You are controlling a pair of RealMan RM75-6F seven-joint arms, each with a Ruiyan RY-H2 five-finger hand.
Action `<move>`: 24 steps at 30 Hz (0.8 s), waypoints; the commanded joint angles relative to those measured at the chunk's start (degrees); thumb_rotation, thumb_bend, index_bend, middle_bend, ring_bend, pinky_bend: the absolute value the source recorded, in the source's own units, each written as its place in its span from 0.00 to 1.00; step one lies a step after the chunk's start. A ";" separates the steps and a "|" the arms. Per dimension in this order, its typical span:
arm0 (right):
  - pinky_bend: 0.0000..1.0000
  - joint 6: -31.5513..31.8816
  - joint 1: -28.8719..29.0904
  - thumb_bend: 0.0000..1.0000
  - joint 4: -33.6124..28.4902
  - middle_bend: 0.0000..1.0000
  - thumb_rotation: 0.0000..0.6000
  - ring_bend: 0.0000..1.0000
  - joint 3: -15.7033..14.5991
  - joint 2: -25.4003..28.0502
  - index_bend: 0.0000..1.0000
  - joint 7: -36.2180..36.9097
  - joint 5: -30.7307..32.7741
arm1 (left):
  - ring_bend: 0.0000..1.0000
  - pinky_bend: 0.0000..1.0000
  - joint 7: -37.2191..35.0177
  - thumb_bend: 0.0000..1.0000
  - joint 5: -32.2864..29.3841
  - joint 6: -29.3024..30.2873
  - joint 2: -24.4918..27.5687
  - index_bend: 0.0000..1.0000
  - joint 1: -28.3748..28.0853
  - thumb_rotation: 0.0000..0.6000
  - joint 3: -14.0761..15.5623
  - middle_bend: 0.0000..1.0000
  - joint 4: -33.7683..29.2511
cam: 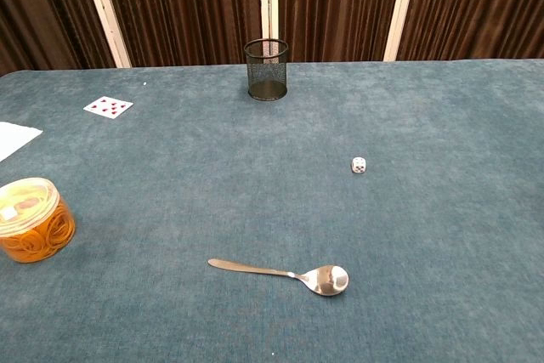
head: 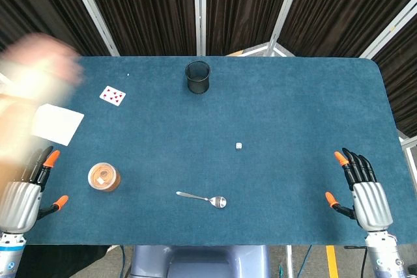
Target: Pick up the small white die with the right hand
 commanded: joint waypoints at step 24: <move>0.00 -11.61 8.44 0.21 -5.41 0.04 1.00 0.00 5.58 -3.20 0.30 -6.40 6.50 | 0.00 0.00 -1.11 0.00 -0.59 -0.29 0.42 0.00 -0.44 1.00 -0.63 0.00 -0.16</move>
